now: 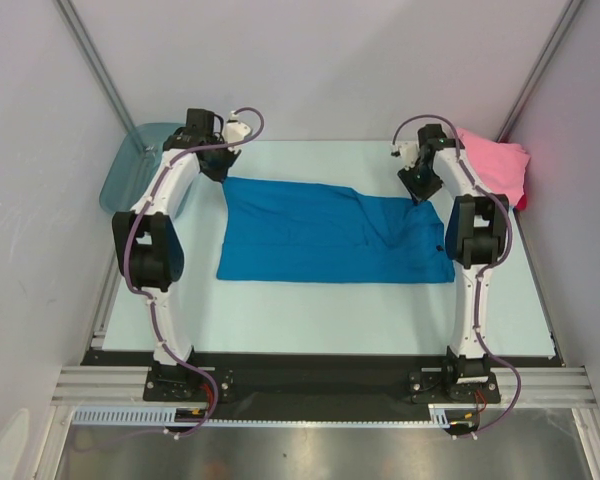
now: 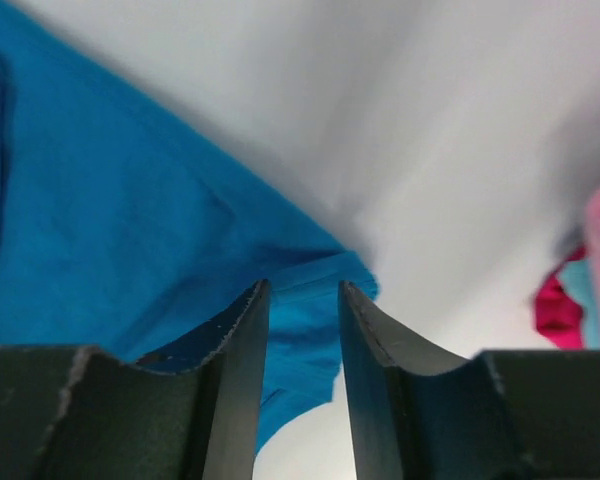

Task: Fold and stack the t-shirts
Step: Fold the tshirt

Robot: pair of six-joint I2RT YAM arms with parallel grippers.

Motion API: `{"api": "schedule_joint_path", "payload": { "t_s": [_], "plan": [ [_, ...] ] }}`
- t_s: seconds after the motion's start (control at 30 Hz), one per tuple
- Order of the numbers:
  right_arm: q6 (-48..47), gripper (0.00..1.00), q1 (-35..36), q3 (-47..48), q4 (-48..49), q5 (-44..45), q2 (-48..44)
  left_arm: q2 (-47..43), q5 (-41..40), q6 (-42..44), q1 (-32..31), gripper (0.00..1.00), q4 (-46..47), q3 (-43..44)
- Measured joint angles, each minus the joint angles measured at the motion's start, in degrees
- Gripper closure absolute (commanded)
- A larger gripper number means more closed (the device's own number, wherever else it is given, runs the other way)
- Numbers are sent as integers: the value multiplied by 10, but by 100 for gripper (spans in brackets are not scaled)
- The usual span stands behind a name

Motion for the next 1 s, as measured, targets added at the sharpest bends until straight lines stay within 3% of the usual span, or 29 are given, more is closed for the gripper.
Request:
{"api": "schedule_joint_path", "payload": {
  "t_s": [0.2,0.67,1.0],
  "plan": [
    [-40,53,3,-131,26,0,-69,0,-2,0,-2,100,-7,2],
    [-92,52,12,-152,81,30,-133,0,-4,0,-9,100,-10,12],
    [-173,55,73,-265,111,43,-204,4,-3,0,-10,100,-11,21]
  ]
}}
